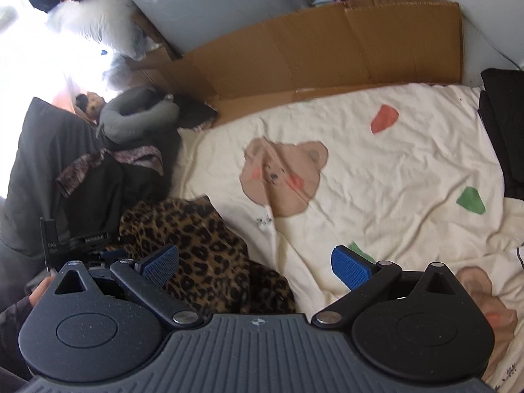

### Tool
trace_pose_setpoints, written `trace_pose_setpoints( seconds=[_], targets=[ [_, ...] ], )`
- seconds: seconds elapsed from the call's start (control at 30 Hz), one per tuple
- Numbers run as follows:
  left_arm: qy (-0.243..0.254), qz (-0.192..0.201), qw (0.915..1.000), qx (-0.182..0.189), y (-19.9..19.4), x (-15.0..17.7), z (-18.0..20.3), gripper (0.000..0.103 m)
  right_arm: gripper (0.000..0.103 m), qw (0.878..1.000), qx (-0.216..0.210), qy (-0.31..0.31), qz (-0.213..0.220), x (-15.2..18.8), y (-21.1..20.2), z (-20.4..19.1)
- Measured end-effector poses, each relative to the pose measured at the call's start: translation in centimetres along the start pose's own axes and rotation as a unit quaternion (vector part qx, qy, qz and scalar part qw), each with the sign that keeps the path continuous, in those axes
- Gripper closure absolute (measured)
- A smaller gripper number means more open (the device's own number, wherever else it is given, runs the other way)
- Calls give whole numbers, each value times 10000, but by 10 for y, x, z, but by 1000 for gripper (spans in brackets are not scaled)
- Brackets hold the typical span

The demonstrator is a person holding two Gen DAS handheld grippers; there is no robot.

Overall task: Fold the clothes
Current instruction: 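Pull the leopard-print pants out and lower them onto the sheet with the left gripper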

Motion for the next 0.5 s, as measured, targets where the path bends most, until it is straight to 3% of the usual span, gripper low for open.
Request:
trace_pose_setpoints(
  seconds=[0.03, 0.07, 0.13, 0.27, 0.4, 0.47, 0.5],
  targets=[
    [-2, 2, 10000, -16, 3, 2, -2, 74, 1, 10000, 20, -50, -27, 2, 2, -1],
    [-71, -51, 10000, 31, 7, 3, -4, 92, 1, 9999, 39, -100, -56, 2, 3, -3],
    [-102, -73, 9997, 219, 8, 5, -3, 103, 1, 9998, 8, -182, -89, 4, 6, -7],
    [411, 86, 9983, 401, -2, 8, 14, 103, 1, 9997, -53, -217, -97, 6, 7, -11],
    [498, 275, 9983, -117, -12, 1, 15, 99, 1, 9997, -33, -192, -130, 8, 8, -13],
    [308, 276, 9990, -166, -13, -1, 6, 78, 1, 9997, -28, -207, -143, 9, 10, -15],
    [242, 227, 9993, -151, -12, -1, 1, 55, 1, 9996, -20, -227, -159, 10, 10, -16]
  ],
)
Point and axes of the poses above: each gripper's, at about its wrist camera, not at the fingertips, and y roughly the way its jaws point, z to its right, x to its underside, the point moved 2 cm from there along y, roughly the way its jaws point, and after that the axes turned 1 degree about x, right-handed, at the moved point
